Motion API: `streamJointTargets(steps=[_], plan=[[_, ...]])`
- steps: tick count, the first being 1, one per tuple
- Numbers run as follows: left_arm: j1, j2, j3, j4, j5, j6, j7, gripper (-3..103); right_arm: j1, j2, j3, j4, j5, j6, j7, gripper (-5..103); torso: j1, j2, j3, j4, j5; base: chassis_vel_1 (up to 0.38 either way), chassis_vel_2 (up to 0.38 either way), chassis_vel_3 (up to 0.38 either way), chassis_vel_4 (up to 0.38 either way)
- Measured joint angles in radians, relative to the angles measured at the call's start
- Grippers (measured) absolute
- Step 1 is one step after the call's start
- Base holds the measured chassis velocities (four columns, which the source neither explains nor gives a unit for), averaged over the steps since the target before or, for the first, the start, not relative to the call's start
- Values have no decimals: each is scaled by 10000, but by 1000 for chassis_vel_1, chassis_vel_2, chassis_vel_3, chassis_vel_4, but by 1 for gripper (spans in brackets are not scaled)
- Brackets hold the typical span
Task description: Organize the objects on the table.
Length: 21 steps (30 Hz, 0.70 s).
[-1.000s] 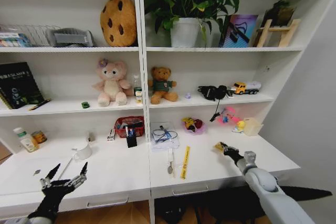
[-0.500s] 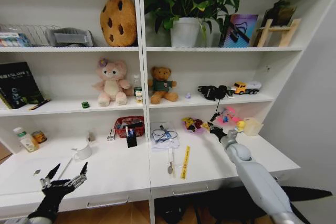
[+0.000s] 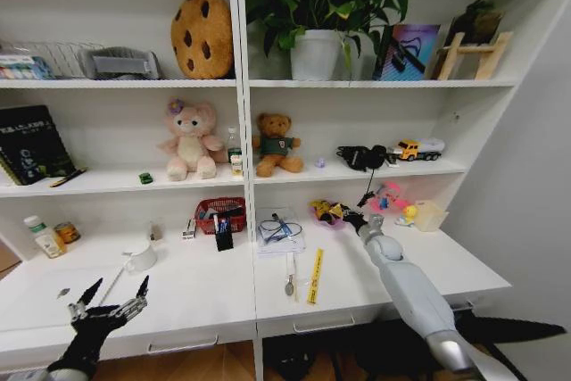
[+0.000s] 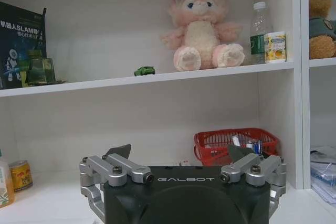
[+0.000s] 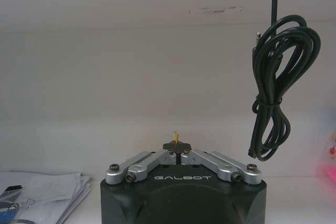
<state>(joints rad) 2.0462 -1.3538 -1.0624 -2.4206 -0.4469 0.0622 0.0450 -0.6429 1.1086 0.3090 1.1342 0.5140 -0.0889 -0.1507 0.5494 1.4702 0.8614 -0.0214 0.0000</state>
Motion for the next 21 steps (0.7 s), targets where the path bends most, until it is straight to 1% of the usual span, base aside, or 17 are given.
streamJointTargets(steps=[5,12,13,14,15,17,18,20,21], plan=[[0,0,0,0,1,0,0,100,-44,-16,59,35,-34,-11,24,0,-3,2,-1,0,-1,-65,61,52,-70],[0,0,0,0,0,0,0,100,-56,-57,82,-224,-127,110,-57,0,6,-2,2,2,0,-117,129,107,-105],[0,0,0,0,0,-1,0,100,-67,-39,81,-264,-103,154,-127,-2,8,-3,2,-1,-1,-74,89,85,-70],[0,0,0,0,0,0,0,100,-98,3,60,-304,-80,236,-234,3,10,-3,2,1,0,-74,48,35,-70],[0,0,0,0,0,0,0,100,-98,3,60,-304,-80,236,-234,3,10,-3,2,1,0,-74,48,35,-70],[0,0,0,0,0,0,0,100,-156,91,-2,-368,-88,391,-325,14,8,-3,2,4,2,0,0,0,0],[0,0,0,0,0,0,0,100,-156,91,-2,-368,-88,391,-325,14,8,-3,2,4,2,0,0,0,0],[0,0,0,0,0,0,0,100,-172,92,-22,-382,-133,436,-327,25,-2,0,-1,5,-1,0,0,0,0],[0,0,0,0,0,0,0,100,-172,92,-22,-382,-133,436,-327,25,-2,0,-1,5,-1,0,0,0,0]])
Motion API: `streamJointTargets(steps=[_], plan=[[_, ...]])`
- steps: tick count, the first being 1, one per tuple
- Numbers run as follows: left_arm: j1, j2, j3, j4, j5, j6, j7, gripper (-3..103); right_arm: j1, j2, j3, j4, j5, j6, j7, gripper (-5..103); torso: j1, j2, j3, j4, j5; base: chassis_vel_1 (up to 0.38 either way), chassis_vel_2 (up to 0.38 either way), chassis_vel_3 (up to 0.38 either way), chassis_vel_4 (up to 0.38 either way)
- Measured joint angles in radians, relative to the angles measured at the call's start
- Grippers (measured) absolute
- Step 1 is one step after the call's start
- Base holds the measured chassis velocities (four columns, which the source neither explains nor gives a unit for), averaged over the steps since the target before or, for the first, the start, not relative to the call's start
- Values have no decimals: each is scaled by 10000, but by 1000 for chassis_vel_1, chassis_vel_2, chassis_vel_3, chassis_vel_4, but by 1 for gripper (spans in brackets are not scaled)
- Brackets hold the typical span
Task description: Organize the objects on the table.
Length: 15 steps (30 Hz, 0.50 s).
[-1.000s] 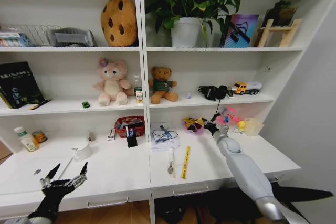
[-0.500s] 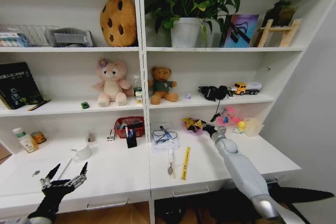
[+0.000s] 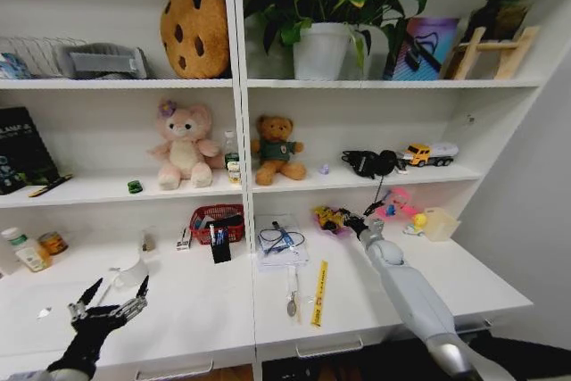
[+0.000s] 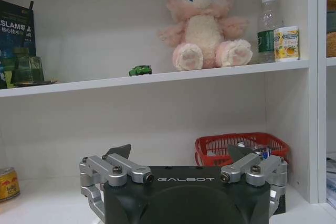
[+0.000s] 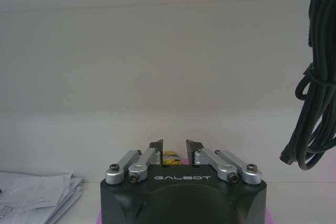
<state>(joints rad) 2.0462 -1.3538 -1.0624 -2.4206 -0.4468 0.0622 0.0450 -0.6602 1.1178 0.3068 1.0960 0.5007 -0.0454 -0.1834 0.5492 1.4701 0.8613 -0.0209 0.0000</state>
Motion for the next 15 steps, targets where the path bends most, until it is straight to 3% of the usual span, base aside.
streamJointTargets(steps=[4,5,7,8,9,11,12,14,15], plan=[[0,0,0,0,0,0,0,100,-277,-289,211,565,-12,-99,28,41,0,0,0,-1,1,0,0,0,0],[0,0,0,0,0,0,0,100,-277,-289,211,565,-12,-99,28,41,0,0,0,-1,1,0,0,0,0],[0,0,0,0,0,0,-2,100,-1005,-730,555,1659,85,-524,19,51,1,0,0,-1,0,0,0,0,0],[0,0,0,0,0,0,-2,100,-1005,-730,555,1659,85,-524,19,51,1,0,0,-1,0,0,0,0,0],[1,0,0,0,0,-1,-3,100,-1819,-1048,907,2630,293,-814,134,62,2,0,0,-4,-1,0,0,0,0],[0,0,-1,0,0,-1,-3,100,-2480,-1241,1208,3382,502,-1015,331,62,2,0,1,-12,3,0,0,0,0],[0,0,0,0,0,0,-2,100,-3337,-1455,1624,4450,714,-1178,503,73,3,0,1,-11,4,0,0,0,0],[0,-1,0,0,0,0,-3,100,-3961,-1554,1976,5199,776,-1234,519,73,2,0,0,-4,0,0,0,0,0],[1,0,0,0,0,-1,-2,100,-5329,-1589,2755,6562,787,-1257,539,84,0,2,-2,-4,-5,0,0,0,0]])
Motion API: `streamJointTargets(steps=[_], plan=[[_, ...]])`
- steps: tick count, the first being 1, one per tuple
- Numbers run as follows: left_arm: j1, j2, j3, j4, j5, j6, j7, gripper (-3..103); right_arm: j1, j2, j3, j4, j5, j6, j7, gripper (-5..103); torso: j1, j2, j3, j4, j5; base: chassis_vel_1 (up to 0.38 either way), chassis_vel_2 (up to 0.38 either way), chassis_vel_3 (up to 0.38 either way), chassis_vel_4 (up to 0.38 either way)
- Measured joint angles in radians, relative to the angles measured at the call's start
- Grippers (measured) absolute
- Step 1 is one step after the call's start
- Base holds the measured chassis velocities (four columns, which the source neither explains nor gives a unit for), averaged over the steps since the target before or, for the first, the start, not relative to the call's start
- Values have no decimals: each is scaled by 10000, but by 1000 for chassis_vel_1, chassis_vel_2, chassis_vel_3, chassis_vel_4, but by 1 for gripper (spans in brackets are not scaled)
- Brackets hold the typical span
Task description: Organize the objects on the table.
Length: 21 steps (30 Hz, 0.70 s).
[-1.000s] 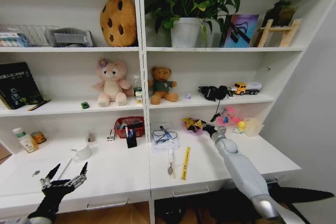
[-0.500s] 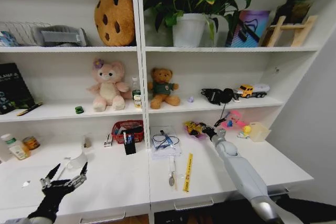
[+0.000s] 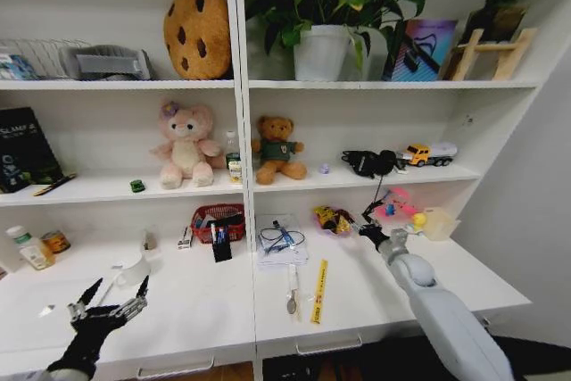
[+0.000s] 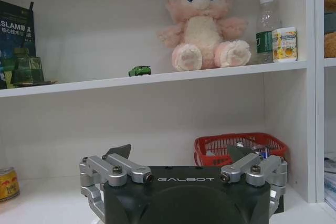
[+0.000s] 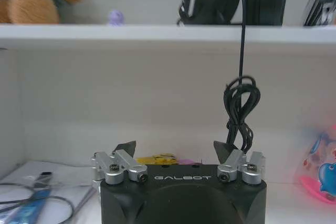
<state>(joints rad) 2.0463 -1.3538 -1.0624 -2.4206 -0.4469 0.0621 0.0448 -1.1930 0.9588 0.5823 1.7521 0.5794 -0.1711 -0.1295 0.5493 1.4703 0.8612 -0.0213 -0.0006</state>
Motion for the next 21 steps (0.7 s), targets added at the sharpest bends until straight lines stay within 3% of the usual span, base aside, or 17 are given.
streamJointTargets(steps=[1,3,7,9,15,21], plan=[[0,0,0,0,0,0,0,100,0,0,0,0,0,0,0,84,0,0,0,0,0,0,0,0,0],[0,0,0,0,0,0,0,100,-1487,186,873,1182,-57,35,213,95,0,-1,0,-2,11,0,0,0,0],[-1,-1,0,0,0,0,0,100,-2918,636,1875,2292,-255,280,391,100,-1,0,0,1,1,0,0,0,0],[0,0,0,0,0,0,1,100,-4395,1401,2753,3122,-561,790,234,100,0,0,1,0,4,0,0,0,0],[0,0,0,0,0,0,1,100,-5942,2453,3415,3679,-848,1631,-139,100,0,0,1,0,4,0,0,0,0],[0,0,0,0,0,0,1,100,-6368,2705,3491,3954,-949,1895,-293,100,2,-1,2,1,4,0,0,0,0]])
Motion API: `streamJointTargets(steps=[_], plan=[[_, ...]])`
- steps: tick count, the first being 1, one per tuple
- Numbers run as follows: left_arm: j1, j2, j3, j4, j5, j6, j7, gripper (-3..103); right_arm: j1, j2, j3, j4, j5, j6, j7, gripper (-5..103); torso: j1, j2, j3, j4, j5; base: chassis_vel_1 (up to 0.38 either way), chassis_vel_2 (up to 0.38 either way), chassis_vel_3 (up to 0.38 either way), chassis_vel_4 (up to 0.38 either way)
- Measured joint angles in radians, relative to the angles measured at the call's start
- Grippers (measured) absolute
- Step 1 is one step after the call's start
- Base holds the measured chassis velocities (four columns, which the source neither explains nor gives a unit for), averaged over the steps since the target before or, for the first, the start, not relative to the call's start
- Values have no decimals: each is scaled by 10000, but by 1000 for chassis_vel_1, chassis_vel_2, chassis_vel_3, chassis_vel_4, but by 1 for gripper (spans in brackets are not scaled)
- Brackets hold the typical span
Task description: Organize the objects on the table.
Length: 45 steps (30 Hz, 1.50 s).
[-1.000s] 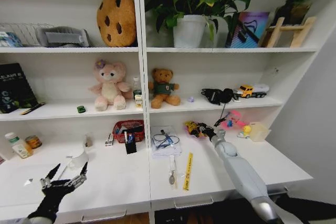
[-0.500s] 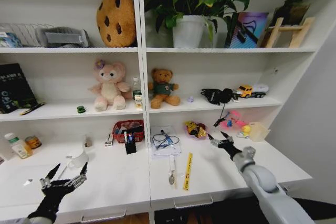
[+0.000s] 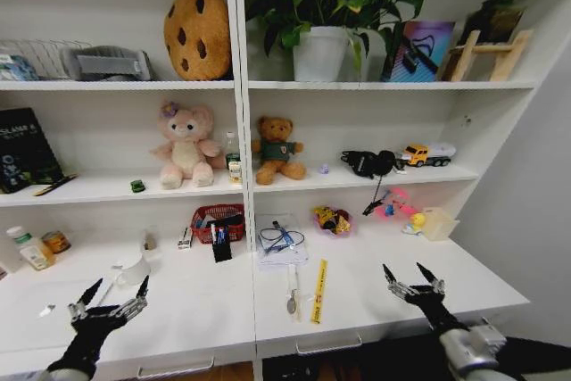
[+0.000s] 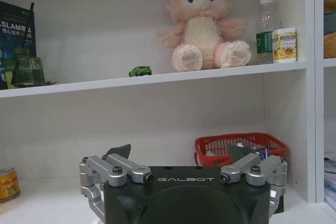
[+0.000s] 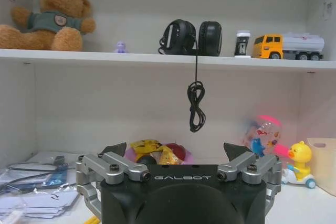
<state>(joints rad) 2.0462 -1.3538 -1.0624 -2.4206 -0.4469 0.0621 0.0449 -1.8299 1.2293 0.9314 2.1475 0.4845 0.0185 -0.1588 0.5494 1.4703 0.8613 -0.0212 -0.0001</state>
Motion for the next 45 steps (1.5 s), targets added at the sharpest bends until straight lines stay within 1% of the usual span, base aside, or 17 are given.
streamJointTargets(steps=[3,7,8,9,11,13,14,16,20,45], plan=[[0,0,0,0,0,0,0,100,-97,18,-43,114,-19,79,-39,100,0,0,0,-1,0,0,0,0,0],[0,0,0,0,0,0,0,100,-92,5,-653,557,-348,187,-49,100,1,-1,1,2,0,0,0,0,0],[0,0,0,0,0,0,0,100,-73,83,-964,812,-552,188,102,100,1,-1,1,1,1,0,0,0,0],[0,0,0,0,0,0,0,100,-28,158,-1277,1070,-697,64,346,100,2,-1,1,-2,-2,0,0,0,0],[0,0,0,-1,0,0,0,100,51,183,-1423,1161,-741,-53,460,100,2,-1,1,-2,0,0,0,0,0],[0,0,0,0,0,0,0,100,144,202,-1573,1315,-790,-419,546,100,2,-2,1,1,1,0,0,0,0],[0,0,0,0,0,0,0,100,144,202,-1573,1315,-790,-419,546,100,2,-2,1,1,1,0,0,0,0],[0,0,0,0,0,0,0,100,60,259,-1584,1463,-769,-814,553,100,2,-1,1,-1,0,0,0,0,0],[0,0,0,0,0,0,0,100,5,362,-1697,1482,-755,-986,552,100,2,-1,1,-2,1,0,0,0,0],[0,0,0,0,0,0,0,100,21,372,-1725,1414,-726,-1006,543,100,2,-1,1,-1,3,1,2,-2,-2]])
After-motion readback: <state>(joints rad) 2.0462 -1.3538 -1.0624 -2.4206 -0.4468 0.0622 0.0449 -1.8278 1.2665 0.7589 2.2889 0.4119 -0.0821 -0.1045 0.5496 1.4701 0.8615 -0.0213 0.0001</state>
